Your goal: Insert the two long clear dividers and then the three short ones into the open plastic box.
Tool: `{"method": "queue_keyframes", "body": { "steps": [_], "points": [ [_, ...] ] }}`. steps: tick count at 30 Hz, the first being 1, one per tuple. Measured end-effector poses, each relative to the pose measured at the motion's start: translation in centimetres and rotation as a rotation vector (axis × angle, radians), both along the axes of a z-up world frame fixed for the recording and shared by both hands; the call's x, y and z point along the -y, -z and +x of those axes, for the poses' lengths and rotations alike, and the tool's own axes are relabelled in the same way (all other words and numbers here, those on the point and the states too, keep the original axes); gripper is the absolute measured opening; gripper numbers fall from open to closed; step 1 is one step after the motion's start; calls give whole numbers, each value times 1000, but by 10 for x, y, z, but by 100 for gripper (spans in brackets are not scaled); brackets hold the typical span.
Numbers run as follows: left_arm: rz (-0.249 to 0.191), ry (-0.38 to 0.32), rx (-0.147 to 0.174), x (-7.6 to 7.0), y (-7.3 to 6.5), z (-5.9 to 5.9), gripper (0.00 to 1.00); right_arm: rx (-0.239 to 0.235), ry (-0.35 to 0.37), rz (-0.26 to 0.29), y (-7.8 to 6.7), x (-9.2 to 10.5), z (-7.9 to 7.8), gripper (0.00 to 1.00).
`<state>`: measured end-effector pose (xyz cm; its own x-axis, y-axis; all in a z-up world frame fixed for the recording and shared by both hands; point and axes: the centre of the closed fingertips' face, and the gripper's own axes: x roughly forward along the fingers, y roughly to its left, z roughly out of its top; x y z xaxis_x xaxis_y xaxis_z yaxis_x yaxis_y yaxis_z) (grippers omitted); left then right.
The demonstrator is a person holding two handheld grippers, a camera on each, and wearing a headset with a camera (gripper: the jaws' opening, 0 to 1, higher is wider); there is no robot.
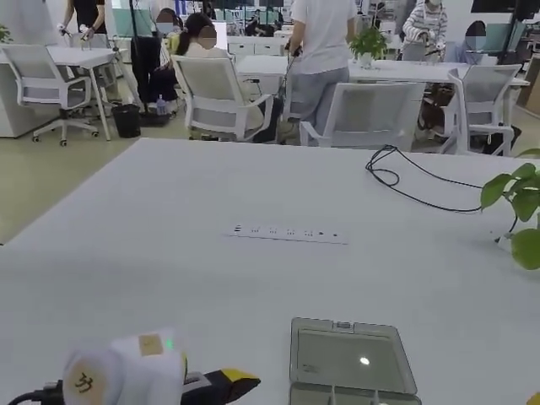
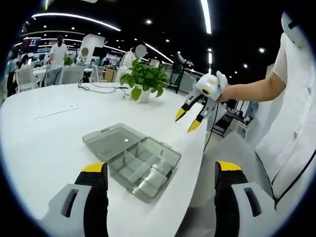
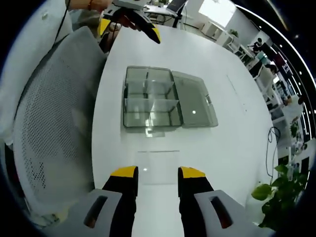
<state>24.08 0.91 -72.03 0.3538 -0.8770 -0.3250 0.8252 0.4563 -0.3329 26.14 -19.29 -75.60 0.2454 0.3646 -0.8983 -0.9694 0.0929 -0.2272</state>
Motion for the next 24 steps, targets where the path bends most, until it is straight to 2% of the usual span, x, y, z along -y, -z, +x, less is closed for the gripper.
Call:
{"method": "queue_keyframes", "body": {
  "steps": [3, 4, 5, 8, 11, 13, 15, 19, 24],
  "points": [
    [-59, -33, -61, 6, -8, 2, 85, 15, -12, 31, -12, -18, -1, 33],
    [-76, -41, -71, 8, -11, 3, 84, 16, -12, 34, -14, -20, -1, 33],
    [-95, -44, -67, 11, -16, 5, 84, 19, -14, 42, -18, -27, -2, 33],
    [-143, -66, -102, 16, -24, 8, 82, 30, -29, 66, -27, -45, -6, 33],
    [-172, -81, -122, 21, -30, 11, 79, 34, -44, 80, -34, -59, -9, 33],
    [-200, -90, -176, 25, -30, 11, 77, 35, -48, 91, -37, -66, -11, 33],
    [-207, -95, -214, 30, -29, 10, 73, 39, -53, 102, -40, -74, -13, 33],
    [-222, -83, -245, 42, -29, 7, 67, 46, -66, 112, -45, -88, -18, 33],
    [-254, -69, -321, 60, -28, 0, 58, 49, -77, 116, -51, -97, -23, 33]
  ]
}}
